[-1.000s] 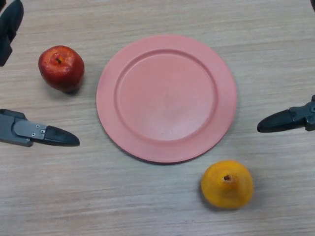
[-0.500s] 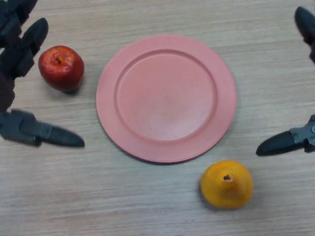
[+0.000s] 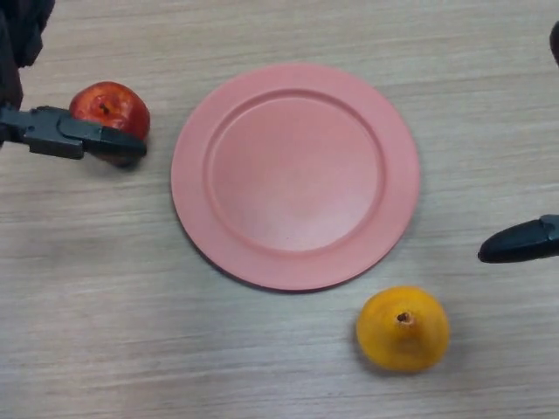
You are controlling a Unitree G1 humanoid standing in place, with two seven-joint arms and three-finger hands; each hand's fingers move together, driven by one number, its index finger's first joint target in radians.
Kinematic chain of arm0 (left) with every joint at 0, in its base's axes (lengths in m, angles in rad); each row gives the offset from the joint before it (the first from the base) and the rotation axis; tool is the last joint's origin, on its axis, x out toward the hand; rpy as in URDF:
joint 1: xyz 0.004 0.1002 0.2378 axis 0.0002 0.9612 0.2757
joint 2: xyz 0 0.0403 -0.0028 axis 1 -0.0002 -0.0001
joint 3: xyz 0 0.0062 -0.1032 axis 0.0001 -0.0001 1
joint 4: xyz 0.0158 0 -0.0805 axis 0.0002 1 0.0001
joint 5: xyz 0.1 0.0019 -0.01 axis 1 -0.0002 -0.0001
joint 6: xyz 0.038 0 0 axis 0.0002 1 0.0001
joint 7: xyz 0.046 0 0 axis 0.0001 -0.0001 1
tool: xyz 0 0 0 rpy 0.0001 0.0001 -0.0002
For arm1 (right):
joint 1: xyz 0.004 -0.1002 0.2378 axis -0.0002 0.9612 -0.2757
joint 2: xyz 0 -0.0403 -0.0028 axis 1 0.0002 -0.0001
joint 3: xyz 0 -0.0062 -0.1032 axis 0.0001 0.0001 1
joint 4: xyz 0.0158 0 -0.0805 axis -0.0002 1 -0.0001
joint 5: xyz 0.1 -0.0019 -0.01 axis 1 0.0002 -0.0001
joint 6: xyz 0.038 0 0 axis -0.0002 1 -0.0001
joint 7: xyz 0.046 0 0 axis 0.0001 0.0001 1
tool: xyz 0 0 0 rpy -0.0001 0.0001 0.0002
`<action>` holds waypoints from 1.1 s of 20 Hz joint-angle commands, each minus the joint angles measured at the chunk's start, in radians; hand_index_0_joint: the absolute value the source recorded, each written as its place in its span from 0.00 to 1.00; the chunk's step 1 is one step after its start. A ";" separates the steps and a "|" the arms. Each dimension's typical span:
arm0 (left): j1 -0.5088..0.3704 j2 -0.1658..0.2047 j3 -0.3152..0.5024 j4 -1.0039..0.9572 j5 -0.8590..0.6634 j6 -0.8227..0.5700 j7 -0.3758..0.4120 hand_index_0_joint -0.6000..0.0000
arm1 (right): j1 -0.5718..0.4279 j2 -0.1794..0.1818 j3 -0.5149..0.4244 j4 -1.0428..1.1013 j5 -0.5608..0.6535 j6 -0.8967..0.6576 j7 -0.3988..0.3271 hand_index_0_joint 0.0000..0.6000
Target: Pick up the red apple and place it on the plate
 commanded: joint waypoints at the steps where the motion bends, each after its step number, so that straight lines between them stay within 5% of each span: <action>1: -0.081 0.050 0.040 0.056 0.071 -0.219 0.059 1.00 | -0.022 -0.040 -0.098 -0.031 0.033 -0.171 -0.038 0.00; 9: -0.152 0.039 -0.014 0.516 0.222 -0.533 0.079 1.00 | 0.017 -0.057 -0.071 -0.027 -0.076 -0.257 -0.036 0.00; 13: -0.213 0.037 -0.040 0.747 0.331 -0.653 0.148 1.00 | 0.015 -0.050 -0.071 -0.062 -0.125 -0.219 -0.020 0.00; 15: -0.222 0.045 -0.055 0.806 0.373 -0.714 0.183 0.75 | 0.014 -0.047 -0.064 -0.077 -0.142 -0.209 -0.023 0.00; 18: -0.220 0.055 -0.059 0.876 0.458 -0.784 0.247 0.09 | 0.010 -0.043 -0.064 -0.123 -0.166 -0.158 -0.010 0.00; 20: -0.205 0.065 -0.056 0.862 0.472 -0.762 0.262 0.00 | 0.003 -0.049 -0.063 -0.143 -0.192 -0.139 -0.007 0.08; 22: -0.208 0.079 -0.051 0.851 0.487 -0.750 0.295 0.00 | 0.004 -0.050 -0.059 -0.143 -0.206 -0.140 -0.002 0.50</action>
